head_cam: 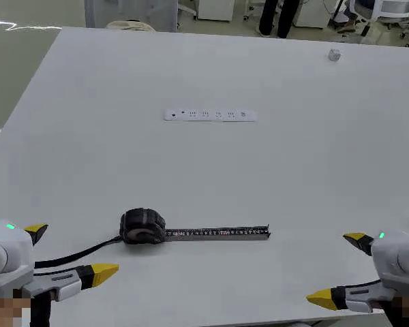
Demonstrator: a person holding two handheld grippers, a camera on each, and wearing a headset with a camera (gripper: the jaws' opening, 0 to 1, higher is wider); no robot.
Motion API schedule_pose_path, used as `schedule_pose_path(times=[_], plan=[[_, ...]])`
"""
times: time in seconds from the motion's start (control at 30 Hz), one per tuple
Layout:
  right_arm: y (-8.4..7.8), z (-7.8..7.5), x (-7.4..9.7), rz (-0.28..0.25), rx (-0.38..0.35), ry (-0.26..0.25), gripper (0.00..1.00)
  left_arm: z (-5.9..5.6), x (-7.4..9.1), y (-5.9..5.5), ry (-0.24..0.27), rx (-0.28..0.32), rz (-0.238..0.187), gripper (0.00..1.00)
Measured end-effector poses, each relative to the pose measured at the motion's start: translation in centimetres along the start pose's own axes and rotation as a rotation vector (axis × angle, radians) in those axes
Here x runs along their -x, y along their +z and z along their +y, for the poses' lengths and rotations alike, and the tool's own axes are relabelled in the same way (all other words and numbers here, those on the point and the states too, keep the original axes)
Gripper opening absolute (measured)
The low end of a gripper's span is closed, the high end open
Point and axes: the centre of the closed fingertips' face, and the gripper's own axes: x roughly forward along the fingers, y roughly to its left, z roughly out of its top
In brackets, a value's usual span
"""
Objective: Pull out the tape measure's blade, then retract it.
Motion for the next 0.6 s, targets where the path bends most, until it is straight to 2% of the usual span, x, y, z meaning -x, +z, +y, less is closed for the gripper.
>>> schedule_pose_path(times=[0.17,0.27,0.37,0.47,0.6], plan=[[0.8,-0.4,-0.7,0.020,0.060,0.055,1.00,-0.7,-0.4,0.9,0.004,0.003,-0.013,1.00],[1.3,-0.8,-1.0,0.042,0.111,0.071,0.99,-1.1,-0.7,1.4,0.015,0.018,-0.030,1.00],[2.0,-1.5,-1.4,0.039,0.127,0.079,0.98,-1.7,-1.0,1.7,0.024,0.020,-0.039,1.00],[2.9,-1.6,-1.8,0.050,0.163,0.092,0.98,-1.6,-1.2,2.3,0.081,-0.008,-0.064,1.00],[3.9,-1.7,-2.5,0.062,0.203,0.129,0.96,-1.9,-1.7,2.6,0.100,0.023,-0.070,1.00]])
